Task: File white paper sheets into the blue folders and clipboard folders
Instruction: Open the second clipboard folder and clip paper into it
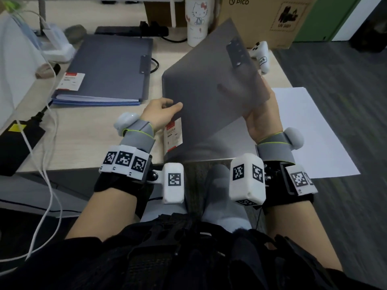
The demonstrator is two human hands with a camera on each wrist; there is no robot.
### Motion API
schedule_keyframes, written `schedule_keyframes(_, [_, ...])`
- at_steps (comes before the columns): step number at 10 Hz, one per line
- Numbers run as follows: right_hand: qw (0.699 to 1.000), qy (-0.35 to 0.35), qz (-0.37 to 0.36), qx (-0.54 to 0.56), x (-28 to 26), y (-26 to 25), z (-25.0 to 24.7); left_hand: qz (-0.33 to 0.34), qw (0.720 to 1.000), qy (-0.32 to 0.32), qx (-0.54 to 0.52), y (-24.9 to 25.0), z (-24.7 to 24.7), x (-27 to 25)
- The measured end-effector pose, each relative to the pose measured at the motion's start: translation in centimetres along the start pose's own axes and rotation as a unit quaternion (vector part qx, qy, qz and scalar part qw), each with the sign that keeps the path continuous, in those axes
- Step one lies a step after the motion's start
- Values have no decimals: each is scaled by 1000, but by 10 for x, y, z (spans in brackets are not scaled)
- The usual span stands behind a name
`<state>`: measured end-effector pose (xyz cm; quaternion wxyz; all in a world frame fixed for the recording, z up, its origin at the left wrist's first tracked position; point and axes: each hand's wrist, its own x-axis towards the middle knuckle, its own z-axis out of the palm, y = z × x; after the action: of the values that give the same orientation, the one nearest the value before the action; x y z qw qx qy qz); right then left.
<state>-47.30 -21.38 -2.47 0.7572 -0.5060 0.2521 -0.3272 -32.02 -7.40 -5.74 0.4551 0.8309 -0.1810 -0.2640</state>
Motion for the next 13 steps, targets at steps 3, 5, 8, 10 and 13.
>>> schedule_keyframes(3, [975,-158,9,-157,9,-13,96,90,975,-71,-192,56,-50,-41])
schedule_keyframes(5, [926,-286,-63,-238,4,-7,153,123,963,-67,-232,53,-102,-50])
schedule_keyframes(8, [897,-347,-77,-263,4,36,224,83,935,33,-344,12,-167,-46])
schedule_keyframes(10, [861,-365,-61,-348,4,77,263,38,918,145,-366,-28,-199,-37])
schedule_keyframes(13, [833,-334,-12,-441,16,122,276,7,963,185,-195,-89,-227,-25])
